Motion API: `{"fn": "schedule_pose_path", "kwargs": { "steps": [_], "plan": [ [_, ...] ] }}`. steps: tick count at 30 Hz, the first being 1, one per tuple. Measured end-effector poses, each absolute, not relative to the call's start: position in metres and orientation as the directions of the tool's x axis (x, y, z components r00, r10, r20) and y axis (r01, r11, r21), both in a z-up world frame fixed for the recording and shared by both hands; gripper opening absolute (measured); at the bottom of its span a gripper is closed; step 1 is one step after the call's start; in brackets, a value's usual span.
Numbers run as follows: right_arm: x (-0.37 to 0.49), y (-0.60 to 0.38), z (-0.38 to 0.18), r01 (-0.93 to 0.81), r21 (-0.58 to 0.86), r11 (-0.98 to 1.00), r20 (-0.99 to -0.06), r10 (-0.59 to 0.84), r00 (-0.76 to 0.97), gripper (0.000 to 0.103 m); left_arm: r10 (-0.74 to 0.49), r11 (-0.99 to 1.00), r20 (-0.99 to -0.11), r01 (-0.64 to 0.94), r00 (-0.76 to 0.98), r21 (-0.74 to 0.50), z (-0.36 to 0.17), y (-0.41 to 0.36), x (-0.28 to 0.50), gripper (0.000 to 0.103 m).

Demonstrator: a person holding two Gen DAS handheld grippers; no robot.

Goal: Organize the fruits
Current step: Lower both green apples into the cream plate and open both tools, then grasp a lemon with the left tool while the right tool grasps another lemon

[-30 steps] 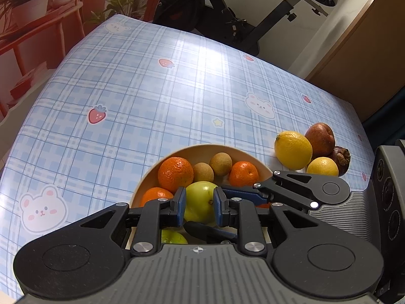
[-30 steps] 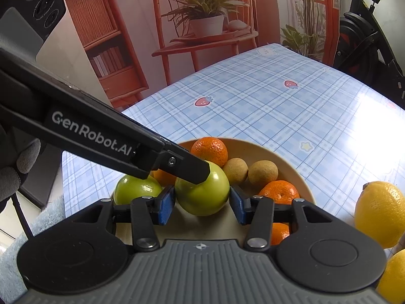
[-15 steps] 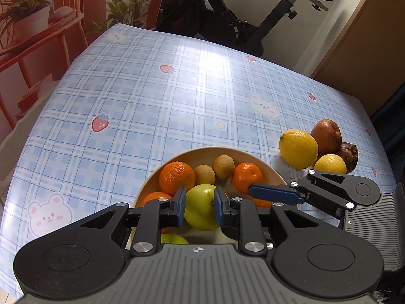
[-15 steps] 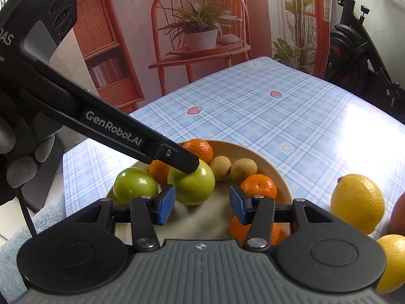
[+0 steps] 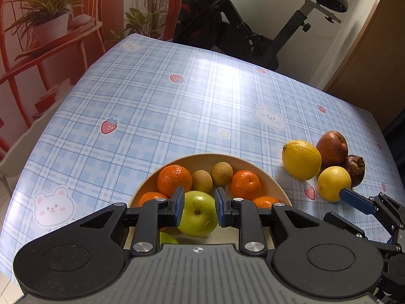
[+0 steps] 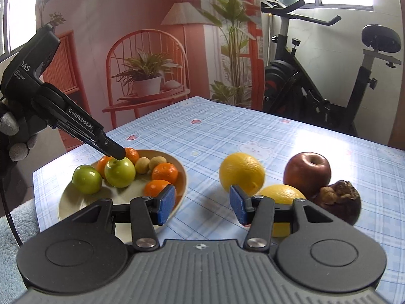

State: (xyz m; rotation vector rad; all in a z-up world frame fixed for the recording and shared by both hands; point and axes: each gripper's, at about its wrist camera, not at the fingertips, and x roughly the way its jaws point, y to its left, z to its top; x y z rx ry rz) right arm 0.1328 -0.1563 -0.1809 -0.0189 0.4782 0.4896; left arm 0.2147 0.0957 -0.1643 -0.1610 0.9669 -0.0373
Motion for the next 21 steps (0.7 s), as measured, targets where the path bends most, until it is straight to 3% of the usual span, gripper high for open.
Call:
{"fn": "schedule_pose_path", "kwargs": {
  "steps": [9,13,21],
  "plan": [
    [0.125,-0.196,-0.193,-0.37,0.097,0.924,-0.424,0.375,0.825,0.051,-0.153,0.987,-0.772,0.051,0.617,-0.155,-0.148,0.039,0.219,0.027],
    [0.126,-0.209,-0.202,-0.346,0.135,0.929,-0.443,0.369,0.817,0.051,-0.246,0.967,-0.734,0.107,0.633,-0.232,-0.145,0.013,0.226,0.031],
    [0.133,-0.22,-0.212,-0.313,0.176,0.933,-0.475,0.359,0.804,0.051,-0.324,0.946,-0.741,0.216,0.589,-0.243,-0.156,-0.053,0.244,0.035]
  ]
}}
